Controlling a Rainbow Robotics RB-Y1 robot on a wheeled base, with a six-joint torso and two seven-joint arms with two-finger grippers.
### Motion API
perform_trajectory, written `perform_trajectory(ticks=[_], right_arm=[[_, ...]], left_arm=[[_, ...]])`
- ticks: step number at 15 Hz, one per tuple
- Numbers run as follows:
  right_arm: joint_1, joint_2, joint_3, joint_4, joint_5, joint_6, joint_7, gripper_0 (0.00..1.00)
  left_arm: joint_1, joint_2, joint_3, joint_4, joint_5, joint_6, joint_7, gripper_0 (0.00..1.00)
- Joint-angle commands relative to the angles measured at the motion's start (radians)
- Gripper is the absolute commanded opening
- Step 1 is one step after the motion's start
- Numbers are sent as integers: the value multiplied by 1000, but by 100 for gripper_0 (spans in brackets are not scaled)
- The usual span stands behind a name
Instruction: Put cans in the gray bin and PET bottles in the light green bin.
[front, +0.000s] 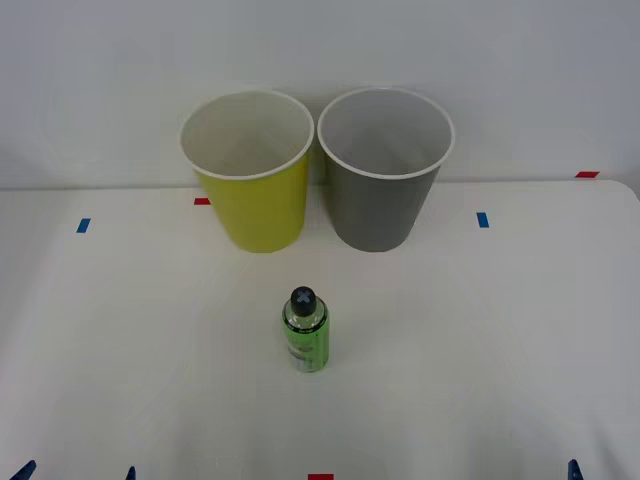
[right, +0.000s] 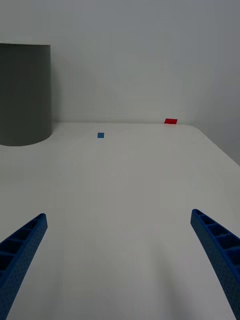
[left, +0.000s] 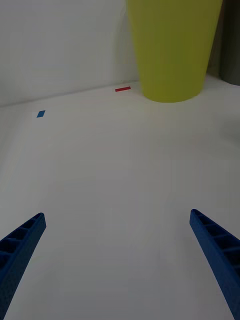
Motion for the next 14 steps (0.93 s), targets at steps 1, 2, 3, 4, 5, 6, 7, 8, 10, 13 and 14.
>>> perform_trajectory(ticks=[1, 2, 3, 4, 5, 6, 7, 8, 10, 13, 14], right_arm=[[0, 0, 0, 0, 0, 0, 0, 100], [0, 0, 0, 0, 0, 0, 0, 100], [0, 0, 0, 0, 0, 0, 0, 100], [0, 0, 0, 0, 0, 0, 0, 100], [0, 0, 0, 0, 0, 0, 0, 100], [0, 0, 0, 0, 0, 0, 0, 100], [0, 0, 0, 0, 0, 0, 0, 100], [0, 0, 0, 0, 0, 0, 0, 100], [0, 0, 0, 0, 0, 0, 0, 100], [0, 0, 0, 0, 0, 0, 0, 100], [0, 0, 0, 0, 0, 0, 0, 100]], left_arm=[[0, 0, 0, 0, 0, 0, 0, 100], [0, 0, 0, 0, 0, 0, 0, 100], [0, 0, 0, 0, 0, 0, 0, 100], [0, 0, 0, 0, 0, 0, 0, 100], [0, 0, 0, 0, 0, 0, 0, 100], [0, 0, 0, 0, 0, 0, 0, 100], [0, 0, 0, 0, 0, 0, 0, 100], [0, 0, 0, 0, 0, 0, 0, 100], [0, 0, 0, 0, 0, 0, 0, 100], [0, 0, 0, 0, 0, 0, 0, 100], [0, 0, 0, 0, 0, 0, 0, 100]])
